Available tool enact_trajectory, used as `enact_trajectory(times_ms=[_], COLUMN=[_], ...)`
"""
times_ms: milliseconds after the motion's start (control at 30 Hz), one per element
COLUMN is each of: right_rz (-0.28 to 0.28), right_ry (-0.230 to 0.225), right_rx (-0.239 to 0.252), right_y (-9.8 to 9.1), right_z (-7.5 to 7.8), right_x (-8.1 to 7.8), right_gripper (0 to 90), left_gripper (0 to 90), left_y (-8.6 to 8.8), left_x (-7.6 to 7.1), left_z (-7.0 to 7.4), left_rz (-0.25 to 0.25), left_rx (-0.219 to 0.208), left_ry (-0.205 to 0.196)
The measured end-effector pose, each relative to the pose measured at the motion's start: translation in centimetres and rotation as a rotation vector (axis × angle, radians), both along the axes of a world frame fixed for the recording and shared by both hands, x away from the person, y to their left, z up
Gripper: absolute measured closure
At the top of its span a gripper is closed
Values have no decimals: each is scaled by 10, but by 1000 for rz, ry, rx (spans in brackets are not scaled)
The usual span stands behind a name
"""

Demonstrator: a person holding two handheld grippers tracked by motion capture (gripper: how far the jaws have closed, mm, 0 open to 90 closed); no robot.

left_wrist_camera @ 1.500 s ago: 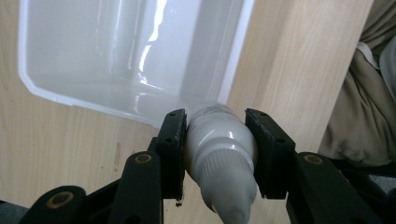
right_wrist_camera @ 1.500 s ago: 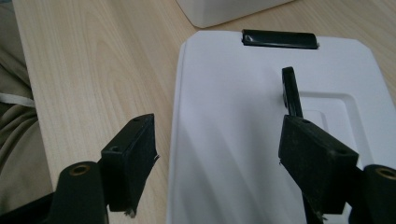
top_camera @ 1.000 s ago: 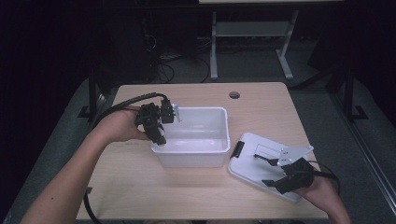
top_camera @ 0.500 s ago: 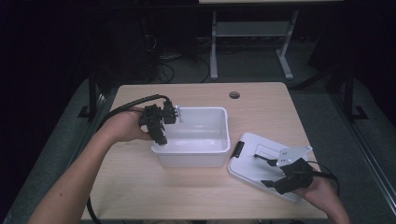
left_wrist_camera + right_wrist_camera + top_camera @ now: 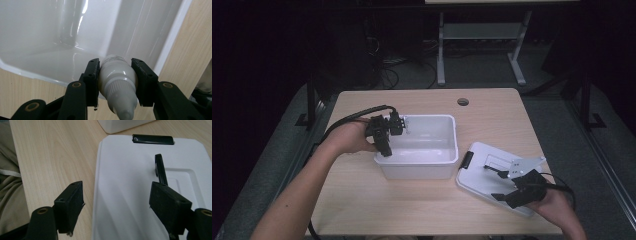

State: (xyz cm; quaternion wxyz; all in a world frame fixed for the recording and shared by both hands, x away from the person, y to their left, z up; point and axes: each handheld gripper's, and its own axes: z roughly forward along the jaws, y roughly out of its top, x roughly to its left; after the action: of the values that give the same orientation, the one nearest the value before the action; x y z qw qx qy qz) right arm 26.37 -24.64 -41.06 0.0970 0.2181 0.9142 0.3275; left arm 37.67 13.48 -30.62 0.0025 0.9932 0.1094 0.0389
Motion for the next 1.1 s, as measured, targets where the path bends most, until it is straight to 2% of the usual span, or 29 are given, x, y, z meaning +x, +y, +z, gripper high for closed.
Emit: enact_trajectory(times_ms=[67, 233, 467, 600, 667, 867, 1000, 1100], right_rz=[0, 2, 4, 6, 7, 6, 9, 9], right_ry=[1, 1, 3, 3, 3, 5, 6, 7], right_rx=[-2, 6, 5, 4, 4, 10, 12, 13], right_y=[0, 0, 1, 1, 1, 1, 1, 1], right_z=[0, 0, 0, -1, -1, -1, 0, 0], right_x=[0, 0, 0, 0, 0, 0, 0, 0], right_gripper=[267, 267, 267, 267, 267, 267, 267, 267], left_gripper=[596, 596, 596, 596, 596, 595, 596, 596], left_y=[0, 3, 6, 4, 3, 0, 1, 3], left_x=[1, 2, 4, 4, 3, 4, 5, 5], left_z=[-3, -10, -18, -23, -23, -27, -30, -35], left_rz=[6, 13, 24, 14, 15, 10, 25, 25], left_rx=[-11, -6, -24, -2, -10, 3, -28, -10], left_ry=[10, 6, 5, -2, -6, -14, -5, -7])
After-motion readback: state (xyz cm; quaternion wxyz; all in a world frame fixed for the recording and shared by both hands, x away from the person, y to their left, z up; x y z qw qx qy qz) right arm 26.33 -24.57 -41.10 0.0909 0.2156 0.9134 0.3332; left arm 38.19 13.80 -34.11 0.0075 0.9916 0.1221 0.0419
